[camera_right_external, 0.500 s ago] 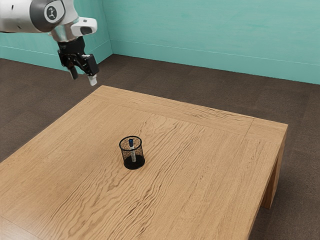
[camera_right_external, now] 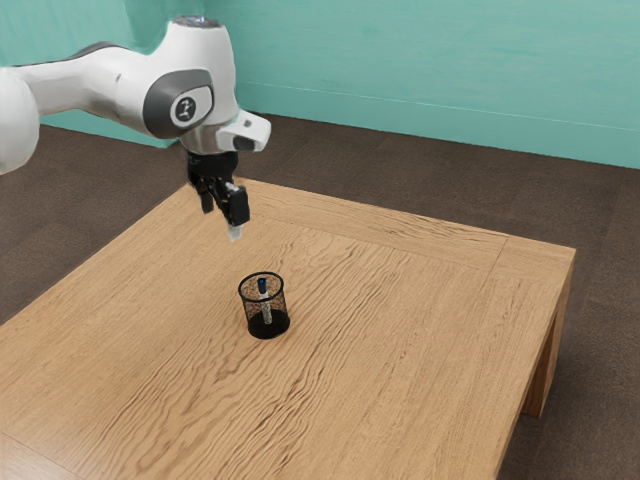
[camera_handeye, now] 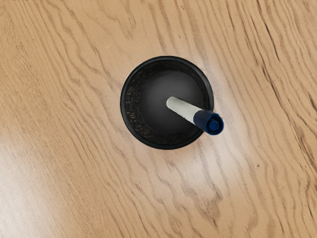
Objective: Take the marker out of the pen holder and place it to the left of the pen holder.
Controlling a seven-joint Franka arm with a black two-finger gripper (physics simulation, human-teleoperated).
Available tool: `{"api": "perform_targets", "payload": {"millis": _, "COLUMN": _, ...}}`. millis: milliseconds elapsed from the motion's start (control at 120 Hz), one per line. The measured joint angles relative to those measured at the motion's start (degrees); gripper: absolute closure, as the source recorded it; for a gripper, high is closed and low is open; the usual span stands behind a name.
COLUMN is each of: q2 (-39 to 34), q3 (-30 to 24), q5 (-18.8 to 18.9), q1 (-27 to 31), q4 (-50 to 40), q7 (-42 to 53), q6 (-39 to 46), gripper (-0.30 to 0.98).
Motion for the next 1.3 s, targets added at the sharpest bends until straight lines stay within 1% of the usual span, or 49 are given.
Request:
{"api": "perform_targets", "payload": {"millis": 58, "q2": 0.39, "q3": -0.28, "q5": 0.81, "q1": -0.27, "q4": -3.03, "q7": 1.85, "q6": 4.23, "gripper": 0.0}}
{"api": "perform_targets", "payload": {"millis": 133, "q2": 1.32, "q3": -0.31, "q5": 1.3, "q1": 0.21, "q4": -4.14, "q7": 3.5, "q6": 7.8, "gripper": 0.0}}
{"api": "perform_targets", "payload": {"millis": 250, "q2": 3.03, "q3": -0.38, "q5": 1.73, "q1": -0.14, "q4": -5.34, "q7": 6.41, "q6": 11.05, "gripper": 0.0}}
{"api": "perform_targets", "payload": {"millis": 358, "q2": 0.07, "q3": -0.49, "q5": 1.93, "q1": -1.34, "q4": -11.26, "q7": 8.7, "q6": 14.47, "gripper": 0.0}}
{"api": "perform_targets", "payload": {"millis": 417, "q2": -0.38, "q3": -0.55, "q5": 1.86, "q1": -2.41, "q4": -12.83, "q7": 9.76, "q6": 16.57, "gripper": 0.0}}
{"api": "perform_targets", "payload": {"millis": 558, "q2": 1.78, "q3": -0.72, "q5": 1.56, "q1": -3.61, "q4": -13.56, "q7": 11.43, "q6": 20.23, "gripper": 0.0}}
{"api": "perform_targets", "payload": {"millis": 800, "q2": 6.0, "q3": -0.68, "q5": 1.97, "q1": -3.07, "q4": -12.95, "q7": 13.5, "q6": 22.86, "gripper": 0.0}}
{"api": "perform_targets", "payload": {"millis": 967, "q2": 8.71, "q3": -0.67, "q5": 5.66, "q1": -3.51, "q4": -11.02, "q7": 14.44, "q6": 23.51, "gripper": 0.0}}
{"api": "perform_targets", "payload": {"millis": 1183, "q2": 11.19, "q3": -0.67, "q5": 6.93, "q1": -3.45, "q4": -9.74, "q7": 15.24, "q6": 23.81, "gripper": 0.0}}
{"api": "perform_targets", "payload": {"millis": 1250, "q2": 11.13, "q3": -0.61, "q5": 7.03, "q1": -3.38, "q4": -9.7, "q7": 15.43, "q6": 23.85, "gripper": 0.03}}
{"api": "perform_targets", "payload": {"millis": 1300, "q2": 11.05, "q3": -0.6, "q5": 7.07, "q1": -3.36, "q4": -9.68, "q7": 15.55, "q6": 23.85, "gripper": 0.11}}
